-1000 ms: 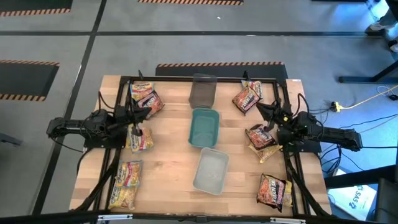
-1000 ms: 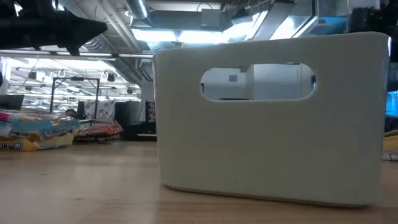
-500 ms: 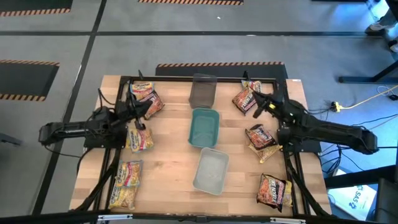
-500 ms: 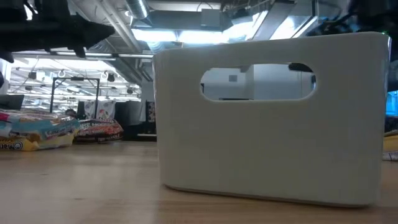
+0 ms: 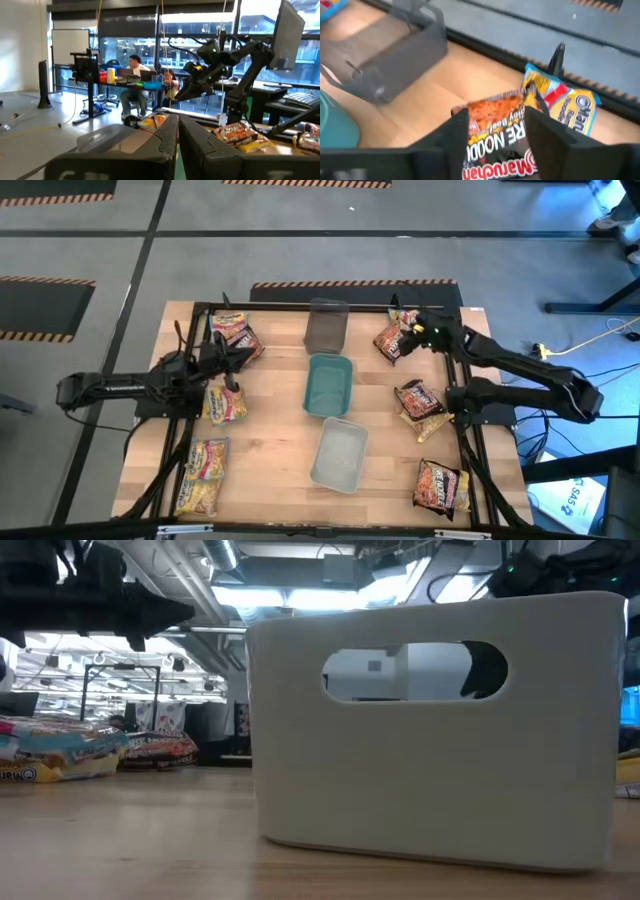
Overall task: Sort Maruchan noodles
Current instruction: Put the black noodle pack into the black bin
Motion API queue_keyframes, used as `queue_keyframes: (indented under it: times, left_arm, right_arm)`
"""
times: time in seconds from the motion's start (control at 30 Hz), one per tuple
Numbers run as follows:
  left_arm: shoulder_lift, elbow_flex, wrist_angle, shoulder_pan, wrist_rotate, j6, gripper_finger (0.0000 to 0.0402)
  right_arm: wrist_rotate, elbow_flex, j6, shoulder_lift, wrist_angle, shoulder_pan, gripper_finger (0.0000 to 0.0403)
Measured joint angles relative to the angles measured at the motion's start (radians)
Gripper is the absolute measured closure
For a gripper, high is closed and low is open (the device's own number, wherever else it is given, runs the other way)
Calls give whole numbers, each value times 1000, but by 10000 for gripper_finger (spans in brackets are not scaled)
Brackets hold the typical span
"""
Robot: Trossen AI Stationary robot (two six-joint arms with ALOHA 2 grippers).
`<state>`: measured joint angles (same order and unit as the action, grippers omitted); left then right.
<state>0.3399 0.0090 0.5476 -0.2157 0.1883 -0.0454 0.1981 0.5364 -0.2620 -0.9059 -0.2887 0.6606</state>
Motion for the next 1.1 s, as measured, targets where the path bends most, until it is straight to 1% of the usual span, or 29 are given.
queue_keyframes:
  times: [0.13,0.23,0.33,0.43,0.57,0.67,0.73,0.87,0.97,1.1]
  left_arm:
    - [22,0,1,0,6,27,391]
    - [29,0,2,0,3,23,391]
    - [35,0,2,0,1,21,391]
    - [35,0,2,0,1,20,391]
    - [36,0,3,0,1,11,391]
    - [36,0,3,0,1,9,391]
    - [36,0,3,0,1,3,391]
    - [36,0,3,0,1,3,391]
    - [36,0,3,1,7,3,391]
    - [35,0,6,0,8,2,391]
  right_arm:
    - [-15,1,4,-63,0,77,149]
    - [-36,1,4,-111,3,149,115]
    - [-54,1,4,-163,8,205,94]
    - [-99,1,5,-218,15,247,87]
    - [-208,1,21,-285,62,281,92]
    - [-225,1,30,-326,72,295,100]
    - [-231,2,47,-335,63,296,105]
    - [-339,7,53,-339,58,296,119]
    - [-384,7,58,-339,52,296,139]
    - [-411,7,58,-339,51,296,189]
